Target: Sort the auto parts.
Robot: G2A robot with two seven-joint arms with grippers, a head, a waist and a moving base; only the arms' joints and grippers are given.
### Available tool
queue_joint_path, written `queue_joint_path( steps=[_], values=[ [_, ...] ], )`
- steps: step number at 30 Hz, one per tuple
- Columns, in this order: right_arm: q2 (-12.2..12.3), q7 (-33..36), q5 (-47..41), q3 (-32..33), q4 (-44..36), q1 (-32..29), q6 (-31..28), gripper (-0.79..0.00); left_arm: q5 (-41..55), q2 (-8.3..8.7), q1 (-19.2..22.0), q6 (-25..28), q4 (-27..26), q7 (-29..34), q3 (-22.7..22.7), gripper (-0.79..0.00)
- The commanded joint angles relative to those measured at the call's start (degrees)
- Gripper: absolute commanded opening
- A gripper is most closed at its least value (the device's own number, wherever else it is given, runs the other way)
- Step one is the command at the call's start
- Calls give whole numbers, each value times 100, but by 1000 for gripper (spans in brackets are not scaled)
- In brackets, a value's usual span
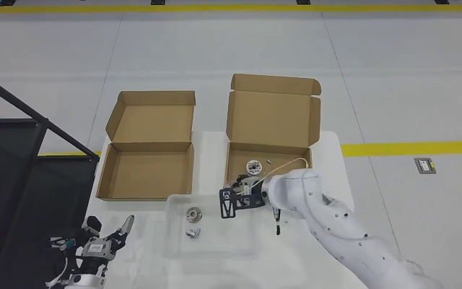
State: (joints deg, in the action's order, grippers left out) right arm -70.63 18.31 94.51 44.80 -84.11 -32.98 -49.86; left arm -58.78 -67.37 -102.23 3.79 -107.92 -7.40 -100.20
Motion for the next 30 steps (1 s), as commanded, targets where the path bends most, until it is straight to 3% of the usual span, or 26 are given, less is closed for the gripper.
queue_joint_path(
  steps=[1, 9, 13, 21, 26, 30],
  values=[
    [-9, -88, 9, -44, 80, 60, 1, -785, 0, 0, 0, 0, 0, 0, 0, 0],
    [-9, -82, 6, -33, 90, 43, 51, -785, 0, 0, 0, 0, 0, 0, 0, 0],
    [-13, 38, -294, 238, 294, -89, 611, -785, 0, 0, 0, 0, 0, 0, 0, 0],
    [43, 1526, -688, 876, 426, -420, 1628, -785, 0, 0, 0, 0, 0, 0, 0, 0],
    [10, 2520, -918, 901, 686, -367, 1672, -785, 0, 0, 0, 0, 0, 0, 0, 0],
    [-43, 2630, -1119, 846, 1404, -136, 1494, -785, 0, 0, 0, 0, 0, 0, 0, 0]
  ],
)
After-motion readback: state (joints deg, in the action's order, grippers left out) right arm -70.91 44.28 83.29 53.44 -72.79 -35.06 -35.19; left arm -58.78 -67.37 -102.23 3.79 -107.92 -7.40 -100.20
